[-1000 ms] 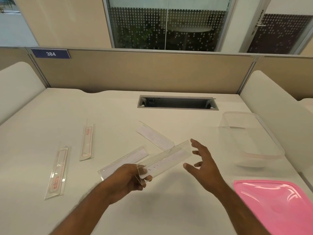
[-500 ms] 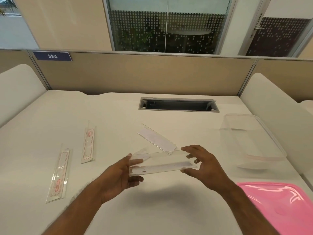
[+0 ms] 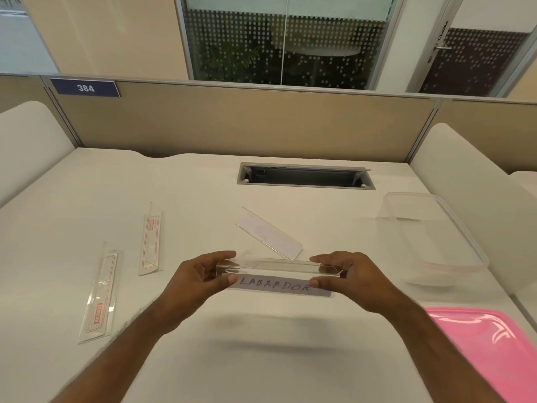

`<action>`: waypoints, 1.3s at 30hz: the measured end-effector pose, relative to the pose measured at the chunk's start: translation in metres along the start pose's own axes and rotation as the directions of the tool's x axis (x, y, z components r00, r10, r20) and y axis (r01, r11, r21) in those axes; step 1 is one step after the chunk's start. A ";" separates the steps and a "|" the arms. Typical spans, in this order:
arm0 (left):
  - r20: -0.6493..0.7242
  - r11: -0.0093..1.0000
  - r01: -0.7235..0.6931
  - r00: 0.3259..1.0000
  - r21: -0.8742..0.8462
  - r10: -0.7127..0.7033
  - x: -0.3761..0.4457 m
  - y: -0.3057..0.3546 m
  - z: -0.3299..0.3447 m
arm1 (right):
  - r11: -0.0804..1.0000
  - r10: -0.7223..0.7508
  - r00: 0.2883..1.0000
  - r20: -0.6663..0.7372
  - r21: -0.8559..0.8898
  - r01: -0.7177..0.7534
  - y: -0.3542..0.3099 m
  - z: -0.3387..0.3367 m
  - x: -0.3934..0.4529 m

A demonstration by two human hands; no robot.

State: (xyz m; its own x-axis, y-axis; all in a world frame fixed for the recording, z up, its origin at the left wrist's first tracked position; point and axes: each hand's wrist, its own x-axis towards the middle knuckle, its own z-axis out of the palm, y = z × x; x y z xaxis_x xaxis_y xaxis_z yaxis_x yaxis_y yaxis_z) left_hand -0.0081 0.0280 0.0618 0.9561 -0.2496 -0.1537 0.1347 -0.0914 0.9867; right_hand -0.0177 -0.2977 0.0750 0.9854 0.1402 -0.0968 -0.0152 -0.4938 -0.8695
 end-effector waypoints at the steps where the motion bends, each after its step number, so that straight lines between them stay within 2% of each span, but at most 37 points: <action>1: 0.002 1.000 0.010 1.000 0.022 -0.010 0.000 -0.001 -0.001 | 1.000 0.014 1.000 0.010 0.013 -0.014 -0.001 -0.001 0.001; 4: -0.014 0.987 0.022 1.000 0.157 -0.020 -0.002 -0.002 -0.002 | 0.991 0.040 0.999 0.030 0.127 -0.044 -0.004 -0.003 -0.001; 8: 0.017 0.866 -0.116 0.992 0.487 0.124 -0.005 -0.008 -0.003 | 0.974 0.016 0.999 0.041 0.227 -0.025 -0.010 -0.001 -0.004; 10: 0.027 0.834 -0.175 0.982 0.523 0.189 -0.006 -0.009 -0.002 | 0.969 0.005 1.000 0.028 0.245 -0.012 -0.011 0.001 -0.005; 14: -0.033 0.871 -0.237 0.960 0.429 0.278 -0.006 -0.004 -0.002 | 0.946 0.023 1.000 -0.020 0.323 -0.015 -0.012 0.001 -0.006; 20: 0.022 0.929 -0.270 0.962 0.252 0.274 -0.011 0.011 0.002 | 0.938 0.010 1.000 -0.013 0.347 -0.005 -0.015 0.000 -0.010; 25: -0.035 0.934 -0.328 0.941 0.140 0.336 -0.015 0.018 0.008 | 0.941 -0.009 0.999 -0.033 0.339 0.020 -0.024 -0.005 -0.016; 30: -0.059 0.942 -0.332 0.941 0.043 0.334 -0.015 0.020 0.006 | 0.934 -0.043 0.997 -0.071 0.352 0.065 -0.030 -0.011 -0.020; 34: -0.100 0.945 -0.326 0.941 0.000 0.324 -0.015 0.020 0.003 | 0.907 -0.147 0.987 -0.066 0.390 0.161 -0.025 -0.020 -0.028; 39: -0.097 0.936 -0.352 0.932 -0.010 0.350 -0.016 0.025 0.002 | 0.917 -0.266 0.958 -0.107 0.279 0.286 -0.020 -0.025 -0.033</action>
State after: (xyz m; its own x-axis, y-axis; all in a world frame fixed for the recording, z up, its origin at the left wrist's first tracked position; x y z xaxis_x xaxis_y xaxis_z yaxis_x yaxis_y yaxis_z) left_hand -0.0208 0.0275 0.0890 0.9633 -0.1710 0.2071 -0.2082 0.0118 0.9780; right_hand -0.0460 -0.3136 0.1080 0.9661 0.1743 0.1904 0.2204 -0.1732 -0.9599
